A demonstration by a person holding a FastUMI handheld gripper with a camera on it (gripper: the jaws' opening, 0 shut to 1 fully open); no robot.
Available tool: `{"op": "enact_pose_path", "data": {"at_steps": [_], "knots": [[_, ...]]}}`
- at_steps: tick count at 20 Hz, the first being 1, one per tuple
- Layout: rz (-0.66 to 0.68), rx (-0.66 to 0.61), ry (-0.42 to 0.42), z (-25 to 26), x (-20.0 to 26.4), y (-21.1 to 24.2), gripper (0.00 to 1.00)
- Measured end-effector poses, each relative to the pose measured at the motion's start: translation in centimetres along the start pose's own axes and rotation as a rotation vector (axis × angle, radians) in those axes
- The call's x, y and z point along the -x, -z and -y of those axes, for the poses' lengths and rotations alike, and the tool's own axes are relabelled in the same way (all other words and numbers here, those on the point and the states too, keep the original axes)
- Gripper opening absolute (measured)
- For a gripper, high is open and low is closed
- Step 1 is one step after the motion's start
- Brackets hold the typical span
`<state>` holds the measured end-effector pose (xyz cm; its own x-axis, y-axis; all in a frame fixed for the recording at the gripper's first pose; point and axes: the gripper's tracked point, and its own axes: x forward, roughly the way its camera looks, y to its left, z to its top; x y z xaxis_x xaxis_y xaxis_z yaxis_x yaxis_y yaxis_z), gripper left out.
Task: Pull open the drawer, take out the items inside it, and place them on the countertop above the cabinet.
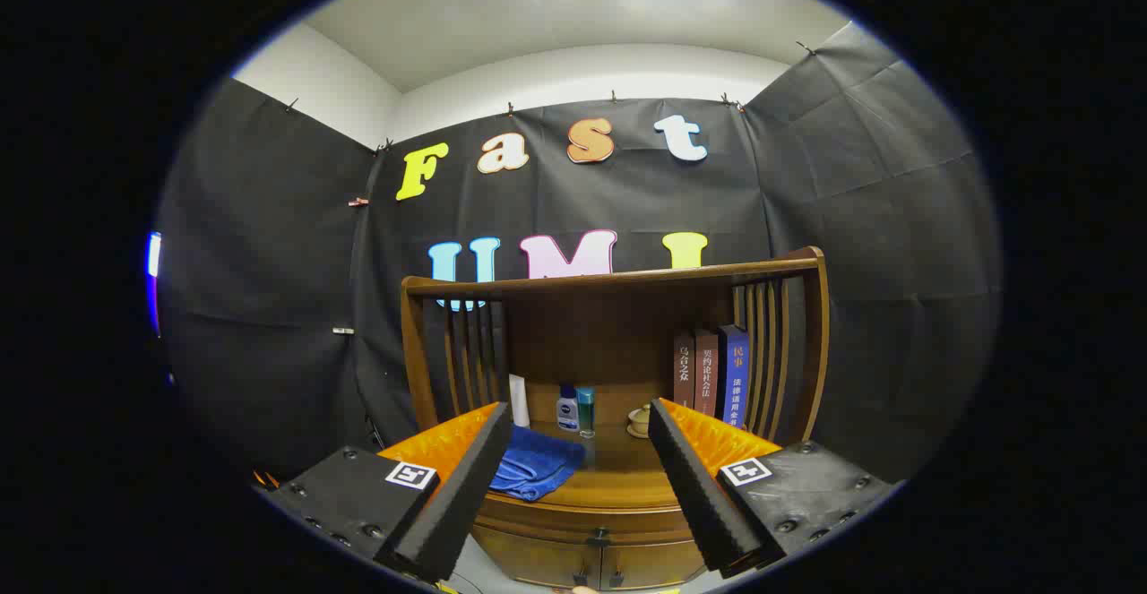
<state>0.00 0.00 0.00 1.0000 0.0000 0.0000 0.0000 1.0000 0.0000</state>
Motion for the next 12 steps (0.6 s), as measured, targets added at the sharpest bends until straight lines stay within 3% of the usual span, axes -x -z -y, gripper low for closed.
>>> {"op": "enact_pose_path", "data": {"at_steps": [12], "knots": [[0.007,-0.003,-0.015,0.1,0.92,-0.52,0.99]]}}
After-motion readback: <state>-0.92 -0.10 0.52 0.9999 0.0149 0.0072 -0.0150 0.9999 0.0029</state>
